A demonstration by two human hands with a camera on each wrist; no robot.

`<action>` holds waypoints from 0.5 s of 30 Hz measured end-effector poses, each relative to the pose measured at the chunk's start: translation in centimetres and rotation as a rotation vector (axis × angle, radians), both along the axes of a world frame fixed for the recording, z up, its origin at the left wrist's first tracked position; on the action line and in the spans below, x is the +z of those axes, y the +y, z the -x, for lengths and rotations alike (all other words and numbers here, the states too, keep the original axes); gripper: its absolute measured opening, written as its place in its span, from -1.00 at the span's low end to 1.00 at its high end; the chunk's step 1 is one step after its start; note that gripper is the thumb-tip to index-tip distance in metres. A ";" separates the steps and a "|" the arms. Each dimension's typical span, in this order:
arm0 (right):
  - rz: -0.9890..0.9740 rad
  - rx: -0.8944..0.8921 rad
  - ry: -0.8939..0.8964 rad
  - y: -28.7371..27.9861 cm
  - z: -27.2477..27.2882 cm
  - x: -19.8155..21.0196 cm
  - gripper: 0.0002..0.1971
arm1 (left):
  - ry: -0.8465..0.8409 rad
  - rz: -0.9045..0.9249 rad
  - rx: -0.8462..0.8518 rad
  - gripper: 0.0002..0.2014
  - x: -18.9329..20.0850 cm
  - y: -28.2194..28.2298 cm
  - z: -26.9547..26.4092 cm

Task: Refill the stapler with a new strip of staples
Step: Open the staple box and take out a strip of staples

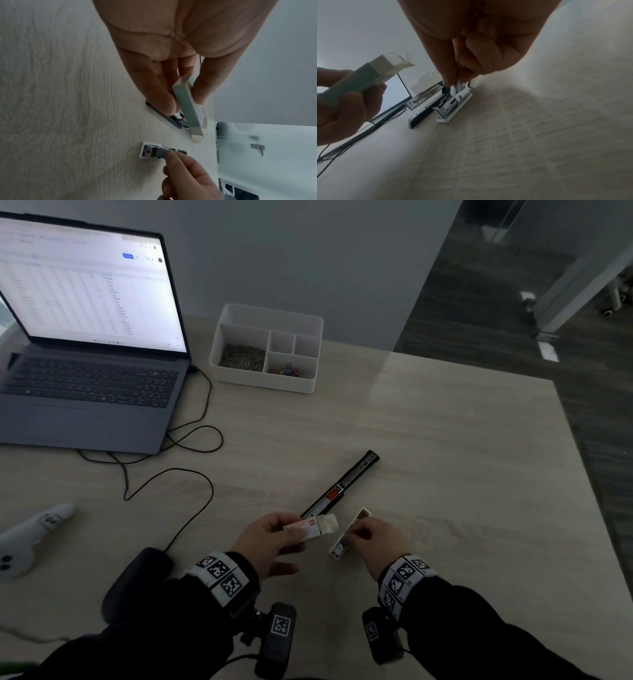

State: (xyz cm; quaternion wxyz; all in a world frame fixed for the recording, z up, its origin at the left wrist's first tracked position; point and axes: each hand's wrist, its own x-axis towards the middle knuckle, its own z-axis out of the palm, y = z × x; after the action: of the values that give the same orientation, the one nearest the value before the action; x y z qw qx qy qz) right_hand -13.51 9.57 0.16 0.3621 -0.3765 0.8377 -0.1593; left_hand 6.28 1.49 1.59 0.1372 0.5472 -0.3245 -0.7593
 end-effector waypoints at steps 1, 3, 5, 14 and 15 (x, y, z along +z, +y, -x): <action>0.003 0.020 0.003 0.0 0.0 0.1 -0.90 | 0.001 0.001 -0.001 -0.79 0.0 0.0 0.0; 0.009 0.066 0.010 0.2 -0.1 0.3 -0.87 | 0.000 0.001 -0.003 -0.79 0.0 0.0 0.0; 0.031 0.063 0.018 0.2 -0.1 0.6 -0.86 | 0.000 -0.001 -0.004 -0.77 -0.1 -0.1 0.0; 0.365 0.061 -0.146 -0.7 -2.3 3.1 -0.84 | -0.016 0.024 0.002 -0.73 0.4 0.1 0.0; 0.363 0.097 -0.139 -0.9 -2.6 3.2 -0.82 | -0.018 0.024 0.001 -0.74 0.4 0.0 0.0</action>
State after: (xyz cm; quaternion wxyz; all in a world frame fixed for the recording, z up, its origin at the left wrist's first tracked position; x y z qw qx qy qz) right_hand -10.89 8.69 3.34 0.3525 -0.4637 0.7491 -0.3155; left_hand 6.26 1.54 2.00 0.1412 0.5525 -0.3343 -0.7503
